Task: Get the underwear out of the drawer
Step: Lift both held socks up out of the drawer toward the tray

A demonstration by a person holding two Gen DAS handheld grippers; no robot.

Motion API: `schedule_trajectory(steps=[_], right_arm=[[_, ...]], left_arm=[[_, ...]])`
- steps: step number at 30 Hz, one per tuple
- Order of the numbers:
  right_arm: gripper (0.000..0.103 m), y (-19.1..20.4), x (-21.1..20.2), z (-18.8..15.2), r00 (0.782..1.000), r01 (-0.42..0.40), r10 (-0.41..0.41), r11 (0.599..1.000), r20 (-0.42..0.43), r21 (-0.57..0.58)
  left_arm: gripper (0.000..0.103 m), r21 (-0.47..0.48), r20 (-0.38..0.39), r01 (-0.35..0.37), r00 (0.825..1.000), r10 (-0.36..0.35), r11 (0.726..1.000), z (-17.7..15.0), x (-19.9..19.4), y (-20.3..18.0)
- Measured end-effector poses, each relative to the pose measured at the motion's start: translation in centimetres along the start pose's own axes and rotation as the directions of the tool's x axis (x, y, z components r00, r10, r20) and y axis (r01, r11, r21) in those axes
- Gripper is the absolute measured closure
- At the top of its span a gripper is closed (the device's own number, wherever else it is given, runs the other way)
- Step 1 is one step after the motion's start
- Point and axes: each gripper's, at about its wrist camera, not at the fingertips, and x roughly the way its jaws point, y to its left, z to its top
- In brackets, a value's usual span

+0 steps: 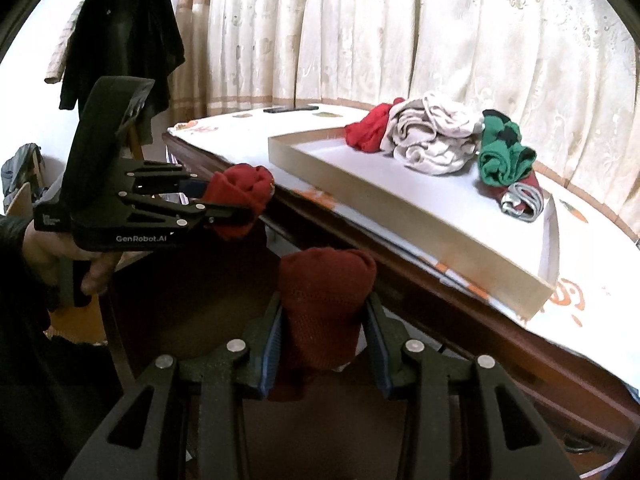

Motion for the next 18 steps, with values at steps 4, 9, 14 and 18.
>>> schedule_trajectory(steps=[4,9,14,18], right_arm=[[0.062,0.0,-0.7,1.0,0.999,0.005,-0.005,1.000,0.033,-0.004],[0.062,-0.1,-1.1,2.7,0.998,0.001,-0.001,1.000,0.062,-0.013],[0.062,-0.2,-1.1,4.5,0.996,-0.007,0.009,1.000,0.086,-0.021],[0.062,-0.6,-1.0,6.3,0.994,-0.023,0.023,1.000,0.107,0.000]], left_arm=[[0.067,-0.004,0.038,-0.004,0.999,0.004,1.000,0.9,-0.8,0.3],[0.067,0.000,0.072,-0.003,0.997,0.003,1.000,2.3,-1.6,0.6],[0.067,0.013,0.102,-0.004,0.995,0.002,1.000,3.9,-2.1,0.8],[0.067,0.022,0.120,-0.003,0.993,0.000,1.000,5.4,-2.2,1.1]])
